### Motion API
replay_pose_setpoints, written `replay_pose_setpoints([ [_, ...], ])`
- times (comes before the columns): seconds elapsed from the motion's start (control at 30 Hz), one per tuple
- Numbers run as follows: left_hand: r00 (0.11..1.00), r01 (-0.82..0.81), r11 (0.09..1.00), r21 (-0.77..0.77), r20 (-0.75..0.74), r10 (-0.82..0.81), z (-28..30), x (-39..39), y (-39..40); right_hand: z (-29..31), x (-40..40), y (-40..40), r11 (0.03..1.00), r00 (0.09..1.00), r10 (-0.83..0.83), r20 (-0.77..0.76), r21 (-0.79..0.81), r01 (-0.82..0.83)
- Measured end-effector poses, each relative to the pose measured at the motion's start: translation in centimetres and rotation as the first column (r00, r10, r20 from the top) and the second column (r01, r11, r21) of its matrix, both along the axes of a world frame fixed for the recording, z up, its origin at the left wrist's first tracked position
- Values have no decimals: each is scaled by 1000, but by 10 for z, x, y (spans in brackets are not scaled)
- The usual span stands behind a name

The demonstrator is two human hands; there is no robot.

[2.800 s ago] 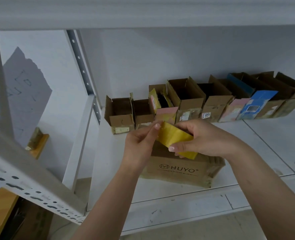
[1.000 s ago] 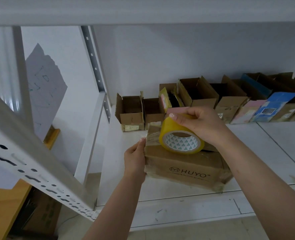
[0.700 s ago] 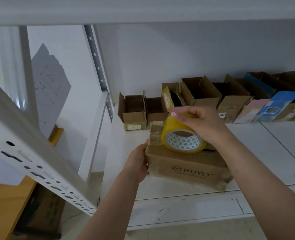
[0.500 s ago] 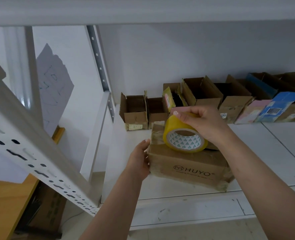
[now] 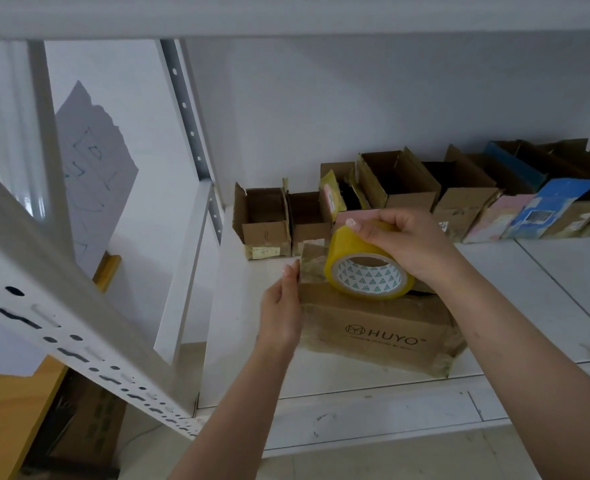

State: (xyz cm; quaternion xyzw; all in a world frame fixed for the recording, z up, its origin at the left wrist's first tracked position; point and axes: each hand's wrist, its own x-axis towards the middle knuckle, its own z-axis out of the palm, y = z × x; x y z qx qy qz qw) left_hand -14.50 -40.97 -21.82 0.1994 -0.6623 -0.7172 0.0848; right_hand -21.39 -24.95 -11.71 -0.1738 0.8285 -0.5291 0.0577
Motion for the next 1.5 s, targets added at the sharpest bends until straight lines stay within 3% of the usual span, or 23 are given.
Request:
replay_pose_setpoints([
  [0.13,987,104,995,-9,123,-102,-4,6,4,-2,-1,-1,1000,1000,7,15,-26,-7],
  [0.27,967,237,971,-23,98,-234,2,5,-9,-4,-5,-3,1000,1000,16,23,-28,-15],
  [0.47,945,303,953,-11,130,-299,5,-2,-10,-8,-8,0,999,999,39,12,-22,-39],
  [0.53,961,254,967,-18,120,-250,16,-11,-13,-8,-10,0,999,999,41,19,-17,-41],
  [0.63,986,160,971,-176,64,-151,31,-37,-15,-8,-12,-1,998,998,60,20,19,-60],
  [0.77,950,310,858,-409,177,-258,28,-56,-2,-10,-15,8,993,993,118,26,13,-118],
  [1.0,927,374,733,-569,247,-281,21,-62,-7,-40,-12,39,953,950,217,226,-262,-155],
  [1.23,935,355,715,-603,247,-256,21,-59,-7,-11,-16,47,999,994,42,100,6,-43],
  [1.37,940,341,701,-626,245,-239,18,-61,-7,5,-24,92,973,1000,-3,18,232,-1],
  [1.5,938,345,676,-651,272,-216,20,-63,-4,-1,-26,106,988,990,-46,133,155,25],
])
